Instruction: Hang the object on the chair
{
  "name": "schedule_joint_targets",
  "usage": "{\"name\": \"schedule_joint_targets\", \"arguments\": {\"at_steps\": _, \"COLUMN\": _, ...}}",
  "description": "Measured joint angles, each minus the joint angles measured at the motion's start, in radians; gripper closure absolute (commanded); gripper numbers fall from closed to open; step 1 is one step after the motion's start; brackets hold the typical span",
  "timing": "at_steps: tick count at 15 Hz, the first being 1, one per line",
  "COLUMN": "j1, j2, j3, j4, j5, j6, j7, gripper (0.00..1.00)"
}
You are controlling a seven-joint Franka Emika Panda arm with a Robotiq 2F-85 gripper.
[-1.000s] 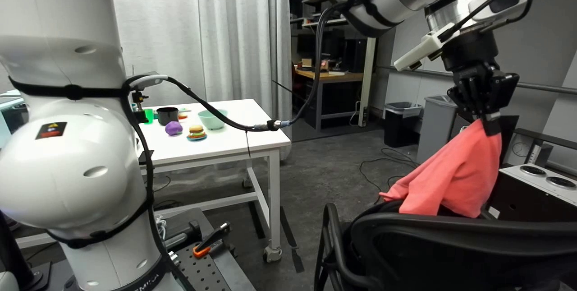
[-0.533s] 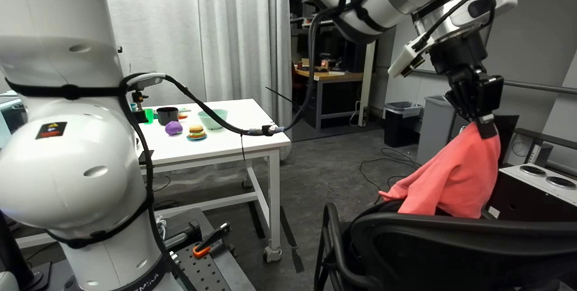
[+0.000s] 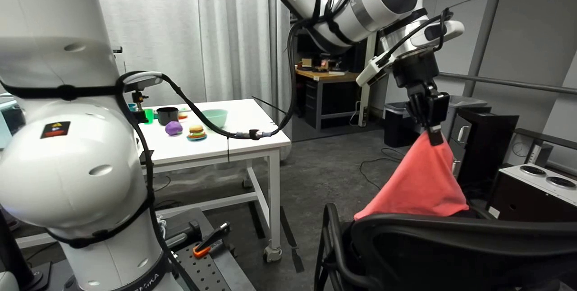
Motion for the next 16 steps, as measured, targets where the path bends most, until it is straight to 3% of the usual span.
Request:
{"name": "schedule_joint_targets", "arguments": {"at_steps": 9, "j1": -0.006, "j2": 0.006, "j3": -0.001, "j4": 0.014, "j5": -0.006, "j6": -0.009, "j7": -0.001, "gripper": 0.99}}
{"name": "schedule_joint_targets", "arguments": {"at_steps": 16, "j1": -0.09, "j2": 0.024, "j3": -0.066, "j4": 0.158, "j5": -0.009, "j6": -0.099, "j7": -0.102, "gripper": 0.99}}
